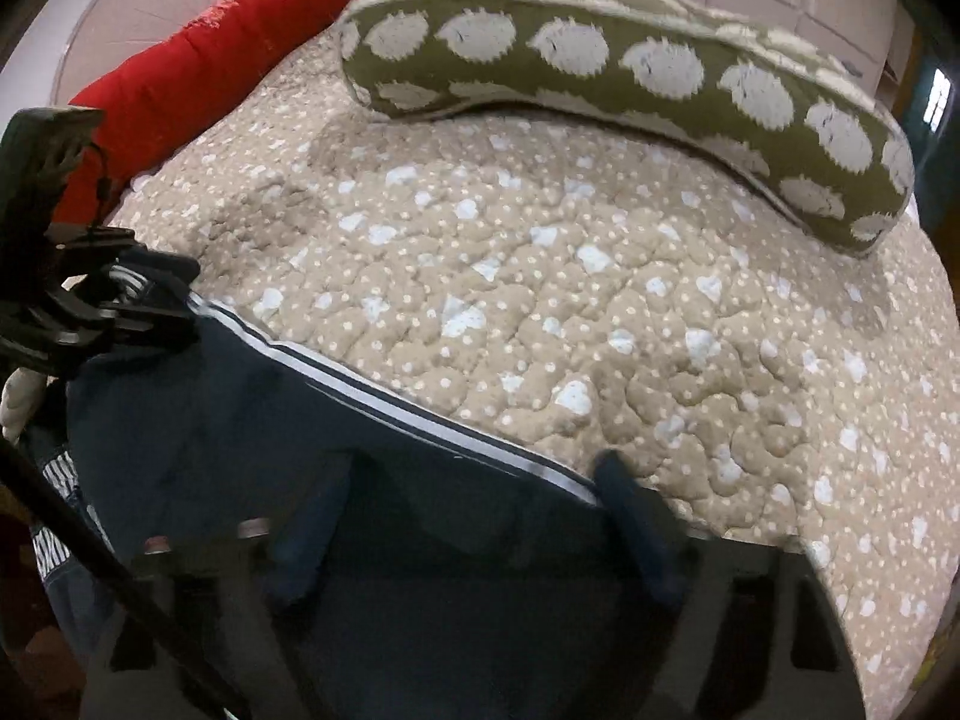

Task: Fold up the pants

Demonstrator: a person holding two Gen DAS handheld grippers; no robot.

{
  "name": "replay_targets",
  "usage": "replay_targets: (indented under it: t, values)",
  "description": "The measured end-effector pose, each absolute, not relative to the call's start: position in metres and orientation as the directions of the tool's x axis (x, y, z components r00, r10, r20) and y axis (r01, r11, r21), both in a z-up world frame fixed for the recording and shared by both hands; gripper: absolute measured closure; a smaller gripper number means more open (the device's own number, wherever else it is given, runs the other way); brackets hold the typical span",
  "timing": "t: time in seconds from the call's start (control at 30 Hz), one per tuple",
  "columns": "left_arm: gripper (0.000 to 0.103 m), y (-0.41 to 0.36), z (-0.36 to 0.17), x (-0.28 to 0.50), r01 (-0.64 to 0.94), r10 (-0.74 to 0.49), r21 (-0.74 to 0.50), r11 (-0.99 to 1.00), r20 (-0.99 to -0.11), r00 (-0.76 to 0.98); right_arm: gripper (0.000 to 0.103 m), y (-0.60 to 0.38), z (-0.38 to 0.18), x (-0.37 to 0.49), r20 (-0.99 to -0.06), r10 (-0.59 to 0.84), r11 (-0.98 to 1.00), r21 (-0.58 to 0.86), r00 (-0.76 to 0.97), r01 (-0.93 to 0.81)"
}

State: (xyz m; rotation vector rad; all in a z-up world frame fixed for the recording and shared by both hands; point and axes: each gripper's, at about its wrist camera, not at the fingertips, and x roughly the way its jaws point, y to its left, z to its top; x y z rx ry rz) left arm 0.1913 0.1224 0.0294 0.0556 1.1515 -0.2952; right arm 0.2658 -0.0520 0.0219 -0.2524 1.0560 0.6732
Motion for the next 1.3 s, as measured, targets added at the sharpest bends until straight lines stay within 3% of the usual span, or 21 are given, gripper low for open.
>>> replay_targets:
  t: [0.03,0.1,0.23,0.6,0.8,1.0,1.07,1.17,1.23,1.3]
  values:
    - [0.092,0.115,0.032,0.186,0.266,-0.174,-0.07,0.961,-0.904,0.39,0.091,-0.055,0.024,0.266,-0.858,0.414,0.775,0.157,0.305,-0.612]
    - [0.095,0.102,0.036,0.178,0.273,-0.121,-0.001,0.962,-0.899,0.421,0.096,-0.058,0.026,0.263,-0.847,0.434,0.78,0.182,0.308,-0.599]
    - [0.096,0.095,0.054,0.167,0.26,-0.115,0.01,0.966,-0.88,0.462,0.097,-0.058,0.04,0.245,-0.831,0.414,0.795,0.13,0.372,-0.593]
    - [0.096,0.092,0.115,0.07,0.255,-0.191,-0.048,0.966,-0.797,0.574,0.097,-0.091,0.098,0.137,-0.72,0.456,0.815,0.102,0.523,-0.57]
    - [0.096,0.085,0.081,0.003,0.212,-0.203,-0.097,0.972,-0.801,0.564,0.097,-0.109,0.07,0.067,-0.725,0.459,0.824,0.131,0.514,-0.551]
    - [0.09,0.102,0.033,-0.035,0.107,-0.252,-0.23,0.967,-0.826,0.505,0.093,-0.134,0.031,0.03,-0.741,0.468,0.849,0.224,0.482,-0.48]
    - [0.087,0.112,0.039,-0.047,0.093,-0.292,-0.286,0.954,-0.808,0.512,0.09,-0.146,0.03,0.023,-0.733,0.478,0.856,0.265,0.483,-0.444]
    - [0.081,0.121,0.058,-0.064,0.104,-0.286,-0.274,0.956,-0.794,0.537,0.085,-0.161,0.038,0.017,-0.727,0.45,0.88,0.262,0.519,-0.395]
    - [0.076,0.13,0.073,-0.072,0.104,-0.289,-0.281,0.954,-0.769,0.57,0.07,-0.17,0.048,0.017,-0.712,0.407,0.905,0.23,0.572,-0.358]
    - [0.07,0.137,0.083,-0.071,0.092,-0.304,-0.313,0.945,-0.743,0.597,0.067,-0.172,0.059,0.025,-0.696,0.396,0.913,0.229,0.599,-0.338]
